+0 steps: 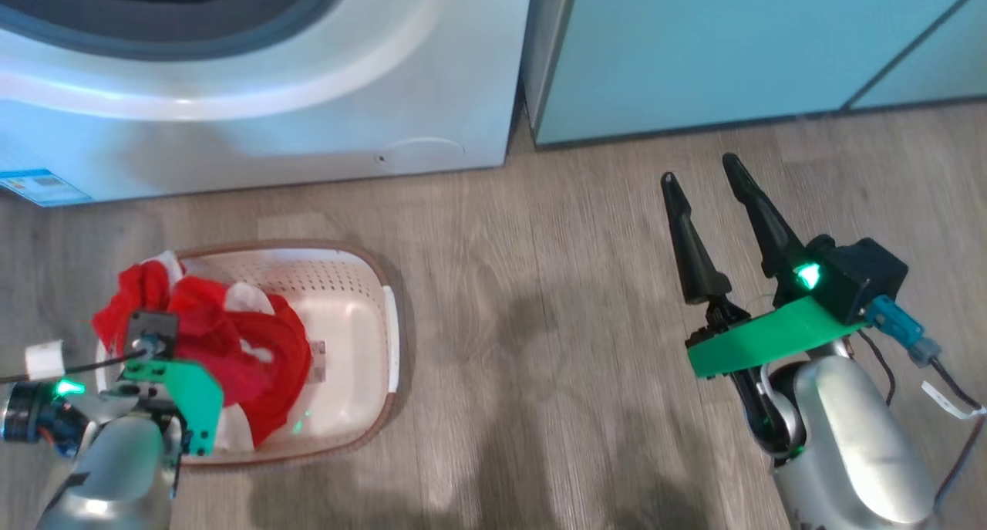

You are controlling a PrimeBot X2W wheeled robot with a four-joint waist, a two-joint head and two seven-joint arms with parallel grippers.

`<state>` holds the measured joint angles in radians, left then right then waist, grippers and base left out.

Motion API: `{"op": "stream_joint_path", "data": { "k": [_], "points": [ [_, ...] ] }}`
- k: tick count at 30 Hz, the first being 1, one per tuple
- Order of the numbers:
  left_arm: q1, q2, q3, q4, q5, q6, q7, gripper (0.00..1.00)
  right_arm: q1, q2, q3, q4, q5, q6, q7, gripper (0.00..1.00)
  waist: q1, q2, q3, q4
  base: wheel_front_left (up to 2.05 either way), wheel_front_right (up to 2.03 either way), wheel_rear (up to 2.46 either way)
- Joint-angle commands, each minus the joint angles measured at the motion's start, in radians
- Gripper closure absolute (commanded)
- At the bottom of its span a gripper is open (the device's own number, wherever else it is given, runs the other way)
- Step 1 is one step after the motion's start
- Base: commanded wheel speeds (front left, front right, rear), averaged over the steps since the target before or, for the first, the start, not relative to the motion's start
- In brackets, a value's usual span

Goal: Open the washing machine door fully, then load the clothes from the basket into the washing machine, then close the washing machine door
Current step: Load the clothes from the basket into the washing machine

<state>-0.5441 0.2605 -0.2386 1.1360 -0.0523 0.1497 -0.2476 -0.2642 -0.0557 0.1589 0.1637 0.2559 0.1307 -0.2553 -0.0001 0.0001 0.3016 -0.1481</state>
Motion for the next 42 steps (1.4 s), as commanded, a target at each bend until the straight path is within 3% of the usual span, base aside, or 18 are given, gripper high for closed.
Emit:
{"op": "stream_joint_path", "data": {
  "k": [1,15,25,32,36,42],
  "points": [
    [0.004,0.043,0.02,-0.056,0.008,0.017,-0.014,1.0,0.01,0.005,0.015,-0.027,-0.003,0.0,-0.006,0.0,0.0001,-0.0001,-0.032,0.016,0.0,0.0,0.0],
    [0.19,0.045,0.003,-0.544,0.029,0.087,-0.014,1.0,0.065,0.005,0.006,-0.01,-0.007,0.0,-0.006,0.0,0.0001,-0.0001,-0.145,0.051,0.0,0.0,0.0],
    [0.335,0.008,0.015,-0.922,0.024,0.122,-0.014,1.0,0.093,0.005,-0.011,-0.005,-0.007,0.0,-0.006,0.0,0.0001,-0.0001,-0.2,0.068,0.0,0.0,0.0],
    [0.42,-0.02,0.002,-1.104,0.038,0.149,-0.014,1.0,0.112,0.005,-0.018,-0.005,-0.009,0.0,-0.006,0.0,0.0001,-0.0001,-0.225,0.073,0.0,0.0,0.0],
    [0.458,-0.041,0.003,-1.153,0.015,0.137,-0.014,1.0,0.121,0.005,-0.017,-0.003,-0.01,0.0,-0.006,0.0,0.0001,-0.0001,-0.237,0.072,0.0,0.0,0.0],
    [0.495,-0.081,0.051,-1.168,-0.03,0.071,-0.014,1.0,0.129,0.005,-0.016,-0.003,-0.011,0.0,-0.006,0.0,0.0001,-0.0001,-0.245,0.065,0.0,0.0,0.0]
  ]
}}
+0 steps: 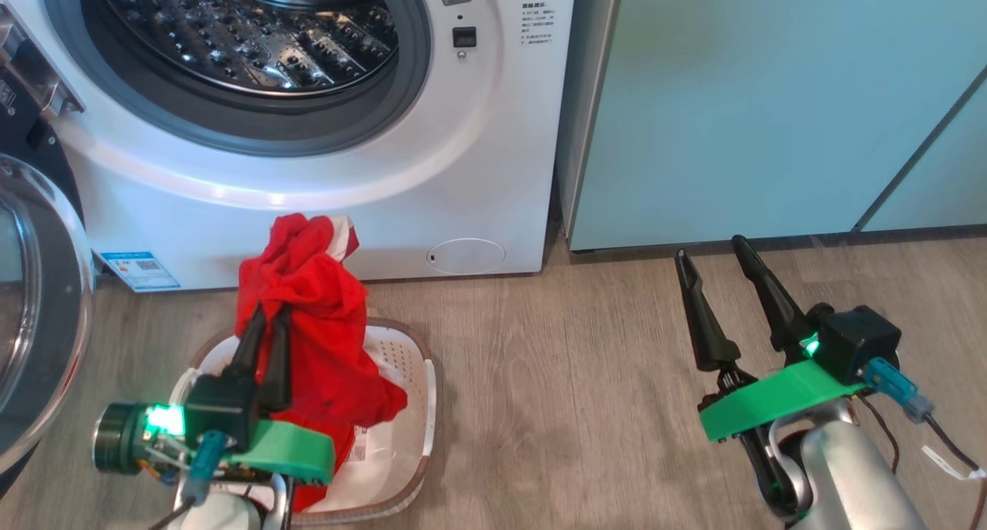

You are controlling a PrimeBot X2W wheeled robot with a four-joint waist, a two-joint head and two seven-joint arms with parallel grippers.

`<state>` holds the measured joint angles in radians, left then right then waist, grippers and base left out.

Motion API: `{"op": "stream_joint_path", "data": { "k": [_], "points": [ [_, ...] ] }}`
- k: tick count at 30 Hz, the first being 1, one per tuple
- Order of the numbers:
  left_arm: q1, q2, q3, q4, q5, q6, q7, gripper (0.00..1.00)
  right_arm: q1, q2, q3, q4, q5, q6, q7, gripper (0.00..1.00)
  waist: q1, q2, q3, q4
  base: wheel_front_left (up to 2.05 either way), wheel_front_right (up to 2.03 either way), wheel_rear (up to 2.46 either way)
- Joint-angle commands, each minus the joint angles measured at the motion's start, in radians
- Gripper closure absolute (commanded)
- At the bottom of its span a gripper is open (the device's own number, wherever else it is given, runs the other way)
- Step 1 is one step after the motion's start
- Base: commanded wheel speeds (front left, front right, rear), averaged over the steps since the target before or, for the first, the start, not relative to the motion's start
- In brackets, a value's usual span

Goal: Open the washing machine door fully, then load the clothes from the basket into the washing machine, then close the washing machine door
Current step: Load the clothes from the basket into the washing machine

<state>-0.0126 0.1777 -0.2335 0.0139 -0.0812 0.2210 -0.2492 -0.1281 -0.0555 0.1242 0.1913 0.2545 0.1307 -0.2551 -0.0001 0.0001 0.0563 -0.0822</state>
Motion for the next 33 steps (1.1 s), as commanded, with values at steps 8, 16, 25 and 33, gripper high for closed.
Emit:
{"op": "stream_joint_path", "data": {
  "k": [8,16,25,33],
  "points": [
    [-0.021,-0.044,0.093,-0.053,0.017,-0.06,-0.013,1.0,-0.004,0.005,0.02,-0.029,-0.009,0.0,-0.007,0.0,0.0001,-0.0001,0.0,-0.01,0.0,0.0,0.0],
    [-0.05,-0.064,0.146,-0.064,0.04,-0.101,-0.013,1.0,-0.015,0.005,0.022,-0.038,-0.008,0.0,-0.007,0.0,0.0001,-0.0001,0.035,-0.028,0.0,0.0,0.0],
    [-0.234,-0.047,0.221,-0.06,0.044,-0.137,-0.013,1.0,-0.067,0.005,0.015,-0.065,-0.011,0.0,-0.007,0.0,0.0001,-0.0001,0.191,-0.065,0.0,0.0,0.0],
    [-0.503,-0.004,0.357,-0.01,0.014,-0.176,-0.013,1.0,-0.132,0.005,0.016,-0.098,-0.005,0.0,-0.007,0.0,0.0001,-0.0001,0.38,-0.12,0.0,0.0,0.0]
  ]
}}
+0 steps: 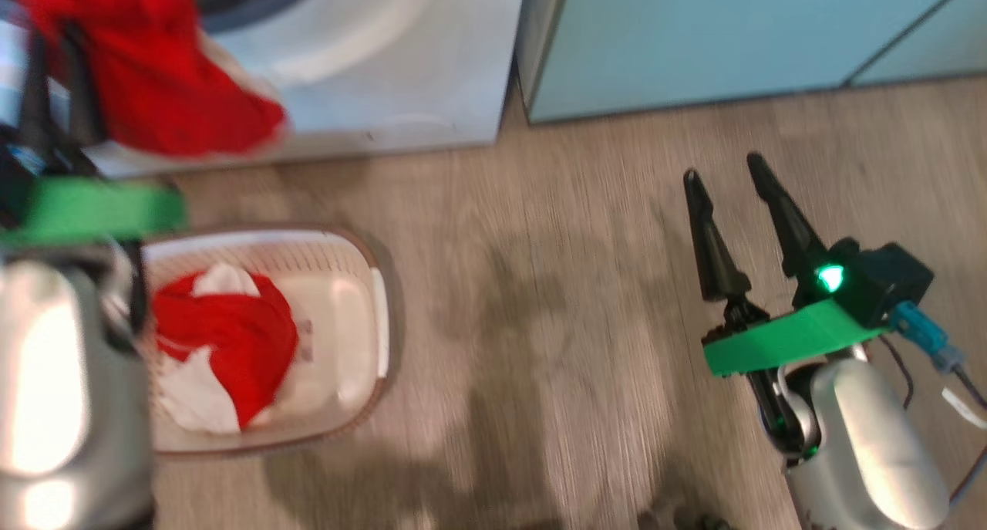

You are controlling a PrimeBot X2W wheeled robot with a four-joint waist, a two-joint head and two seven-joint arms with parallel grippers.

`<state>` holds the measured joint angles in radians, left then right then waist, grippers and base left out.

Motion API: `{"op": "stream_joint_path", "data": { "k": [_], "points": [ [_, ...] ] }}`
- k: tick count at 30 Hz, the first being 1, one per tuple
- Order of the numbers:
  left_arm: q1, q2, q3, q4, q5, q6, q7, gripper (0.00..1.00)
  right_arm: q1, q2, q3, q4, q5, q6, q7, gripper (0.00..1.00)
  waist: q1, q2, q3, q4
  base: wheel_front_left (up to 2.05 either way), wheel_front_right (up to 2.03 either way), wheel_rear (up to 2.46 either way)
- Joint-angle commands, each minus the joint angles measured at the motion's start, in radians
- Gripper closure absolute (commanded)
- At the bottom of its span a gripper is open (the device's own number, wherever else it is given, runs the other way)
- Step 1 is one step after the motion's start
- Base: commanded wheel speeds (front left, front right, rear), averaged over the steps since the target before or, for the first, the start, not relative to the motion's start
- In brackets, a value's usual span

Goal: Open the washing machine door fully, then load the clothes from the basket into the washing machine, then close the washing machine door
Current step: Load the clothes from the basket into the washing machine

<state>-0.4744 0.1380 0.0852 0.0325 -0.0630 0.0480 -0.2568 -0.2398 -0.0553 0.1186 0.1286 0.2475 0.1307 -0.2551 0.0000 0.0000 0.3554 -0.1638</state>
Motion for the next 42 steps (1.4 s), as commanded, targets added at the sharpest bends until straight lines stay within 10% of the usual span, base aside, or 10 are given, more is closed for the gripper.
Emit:
{"op": "stream_joint_path", "data": {
  "k": [1,27,42],
  "points": [
    [-0.075,0.045,0.053,-0.018,-0.003,-0.009,-0.005,1.0,-0.027,0.005,0.023,-0.039,0.005,0.0,-0.007,0.0,0.0,0.0,0.105,-0.048,0.0,0.0,0.0],
    [-0.885,0.379,0.057,0.425,0.084,-0.134,-0.005,1.0,-0.148,0.005,0.098,-0.103,0.18,0.0,-0.007,0.0,0.0,0.0,0.491,-0.232,0.0,0.0,0.0],
    [-1.18,0.448,-0.023,0.637,0.111,-0.121,-0.005,1.0,-0.167,0.005,0.147,-0.104,0.246,0.0,-0.007,0.0,0.0,0.0,0.539,-0.287,0.0,0.0,0.0]
  ]
}}
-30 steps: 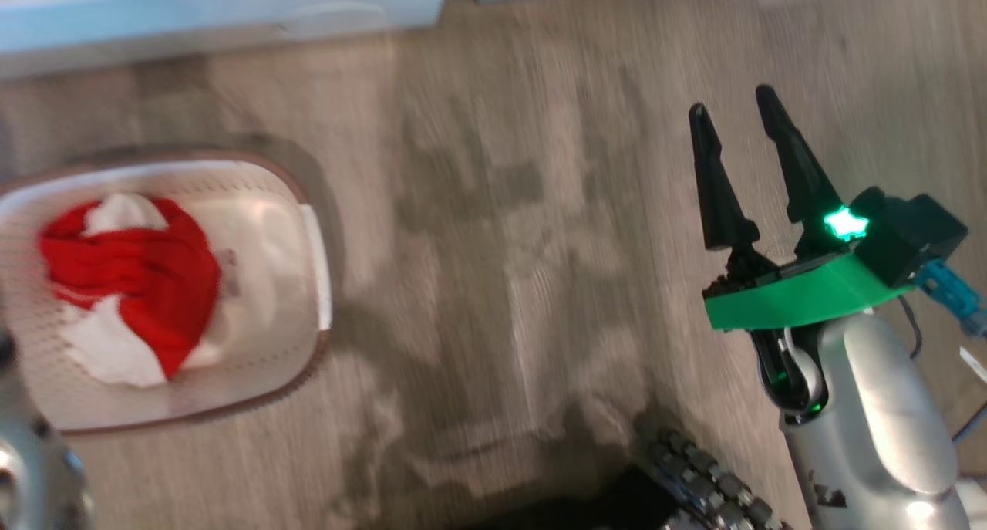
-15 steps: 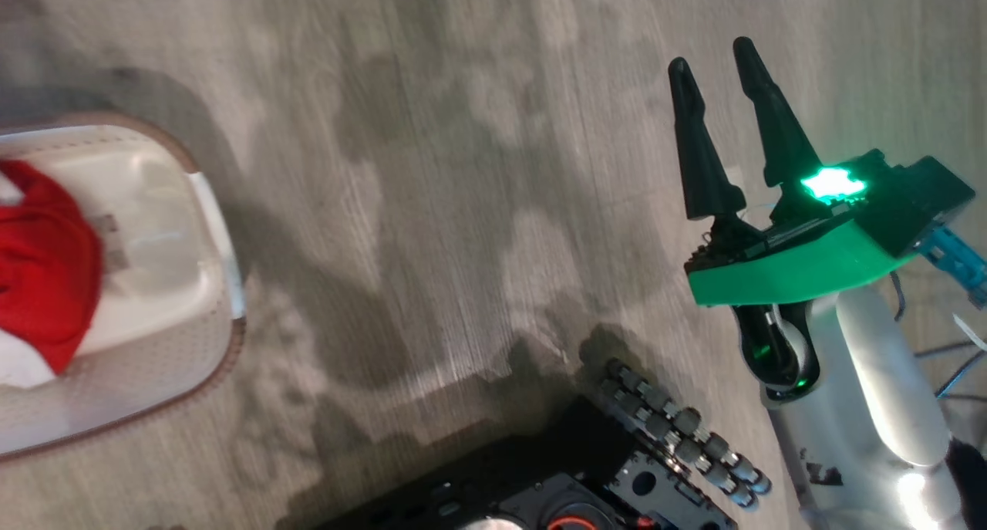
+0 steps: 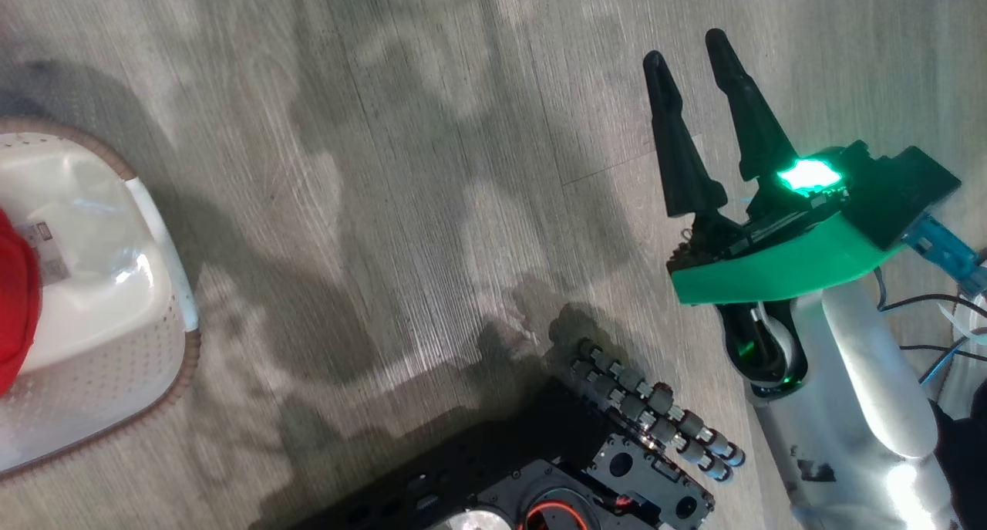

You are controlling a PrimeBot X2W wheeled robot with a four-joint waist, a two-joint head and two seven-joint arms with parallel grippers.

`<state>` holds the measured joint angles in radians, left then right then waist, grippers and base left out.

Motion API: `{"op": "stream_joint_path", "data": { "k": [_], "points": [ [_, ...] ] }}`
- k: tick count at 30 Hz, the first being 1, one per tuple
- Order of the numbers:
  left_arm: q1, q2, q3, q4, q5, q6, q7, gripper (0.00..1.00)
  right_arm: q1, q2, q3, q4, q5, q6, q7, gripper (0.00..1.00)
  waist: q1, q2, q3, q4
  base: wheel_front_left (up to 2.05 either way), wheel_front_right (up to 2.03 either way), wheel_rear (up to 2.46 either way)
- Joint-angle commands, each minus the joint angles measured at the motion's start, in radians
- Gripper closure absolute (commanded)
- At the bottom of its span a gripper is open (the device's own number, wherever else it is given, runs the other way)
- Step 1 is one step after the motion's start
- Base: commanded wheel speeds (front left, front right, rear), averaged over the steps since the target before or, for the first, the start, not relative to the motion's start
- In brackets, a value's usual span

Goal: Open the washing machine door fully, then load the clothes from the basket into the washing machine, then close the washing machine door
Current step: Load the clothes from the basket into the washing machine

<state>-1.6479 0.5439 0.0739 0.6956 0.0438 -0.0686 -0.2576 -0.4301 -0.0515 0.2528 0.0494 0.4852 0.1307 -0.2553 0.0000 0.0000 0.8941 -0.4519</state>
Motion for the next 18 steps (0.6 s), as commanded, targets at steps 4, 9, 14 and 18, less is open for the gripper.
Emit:
{"op": "stream_joint_path", "data": {
  "k": [4,9,14,18],
  "points": [
    [0.003,0.04,-0.037,0.01,0.008,-0.006,-0.004,1.0,0.018,0.001,0.015,-0.025,0.01,0.0,-0.006,0.0,0.0,0.0,0.003,0.002,0.0,0.0,0.0],
    [0.021,0.038,-0.064,0.083,0.012,-0.006,-0.004,1.0,0.015,0.001,0.015,-0.028,0.01,0.0,-0.006,0.0,0.0,0.0,0.009,0.001,0.0,0.0,0.0],
    [0.021,0.036,-0.068,0.133,0.001,0.011,-0.004,0.0,0.016,0.001,0.018,-0.025,0.01,0.0,-0.006,0.0,0.0,0.0,0.01,0.0,0.0,0.0,0.0],
    [0.031,0.035,-0.073,0.13,-0.007,0.019,-0.004,0.0,0.017,0.001,0.017,-0.024,0.009,0.0,-0.006,0.0,0.0,0.0,0.004,0.002,0.0,0.0,0.0]
  ]
}}
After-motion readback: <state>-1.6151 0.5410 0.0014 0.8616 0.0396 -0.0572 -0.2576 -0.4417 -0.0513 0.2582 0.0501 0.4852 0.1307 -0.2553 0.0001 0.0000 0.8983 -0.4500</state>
